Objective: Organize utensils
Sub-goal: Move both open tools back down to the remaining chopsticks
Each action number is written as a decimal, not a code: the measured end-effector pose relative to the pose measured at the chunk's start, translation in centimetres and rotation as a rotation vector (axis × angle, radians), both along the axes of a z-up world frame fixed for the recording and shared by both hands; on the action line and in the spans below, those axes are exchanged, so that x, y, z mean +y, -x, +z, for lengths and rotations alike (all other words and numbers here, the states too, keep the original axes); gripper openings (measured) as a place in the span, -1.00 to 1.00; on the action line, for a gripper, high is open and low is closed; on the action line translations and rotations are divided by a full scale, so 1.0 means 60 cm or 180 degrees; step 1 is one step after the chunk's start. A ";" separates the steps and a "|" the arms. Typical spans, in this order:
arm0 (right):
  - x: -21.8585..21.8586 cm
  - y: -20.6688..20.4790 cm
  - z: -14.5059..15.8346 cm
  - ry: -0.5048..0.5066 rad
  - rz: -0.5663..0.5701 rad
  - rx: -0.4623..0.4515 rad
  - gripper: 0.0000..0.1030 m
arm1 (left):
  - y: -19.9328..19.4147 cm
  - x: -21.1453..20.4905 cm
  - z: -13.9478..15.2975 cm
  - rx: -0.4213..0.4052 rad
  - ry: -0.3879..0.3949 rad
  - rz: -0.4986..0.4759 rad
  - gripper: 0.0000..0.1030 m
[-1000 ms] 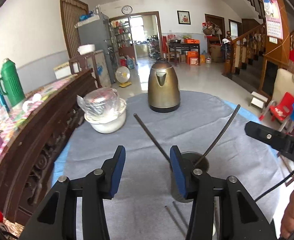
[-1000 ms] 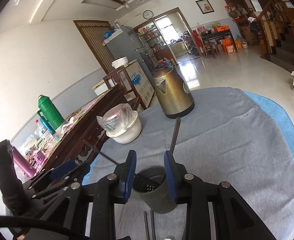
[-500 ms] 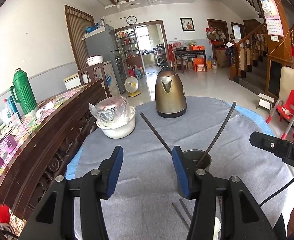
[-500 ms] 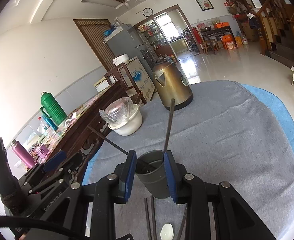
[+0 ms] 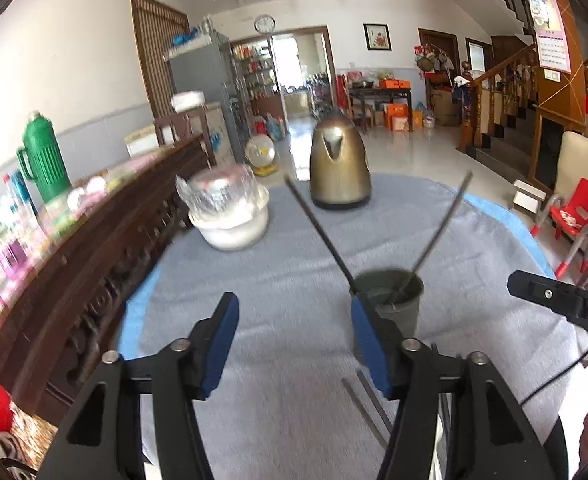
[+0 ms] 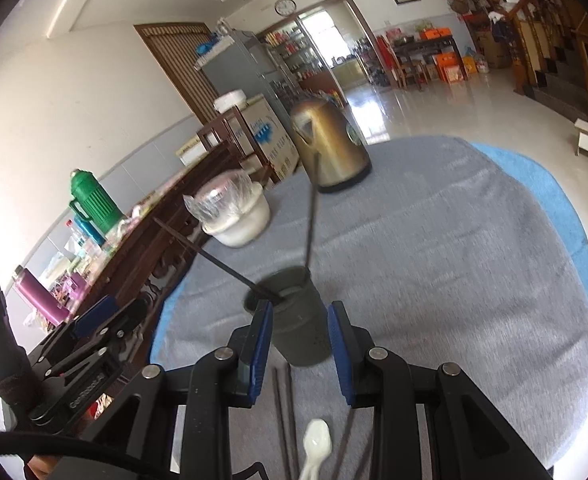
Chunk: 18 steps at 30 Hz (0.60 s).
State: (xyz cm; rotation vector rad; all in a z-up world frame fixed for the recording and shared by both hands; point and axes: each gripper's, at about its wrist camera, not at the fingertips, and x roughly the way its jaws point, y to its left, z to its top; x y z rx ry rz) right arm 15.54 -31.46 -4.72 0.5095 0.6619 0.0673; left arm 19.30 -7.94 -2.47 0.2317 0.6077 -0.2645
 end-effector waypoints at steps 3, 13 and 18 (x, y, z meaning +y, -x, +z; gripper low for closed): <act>-0.011 0.006 -0.030 0.0020 -0.0001 0.0192 -0.38 | 0.001 0.013 -0.039 0.0280 0.0090 -0.0069 0.18; -0.041 0.008 -0.166 -0.0130 -0.0059 0.0954 -0.39 | -0.036 0.046 -0.201 0.1541 0.0608 -0.0067 0.17; -0.025 -0.010 -0.204 0.0005 -0.0019 0.1181 -0.40 | -0.050 0.047 -0.247 0.1890 0.0778 0.0020 0.16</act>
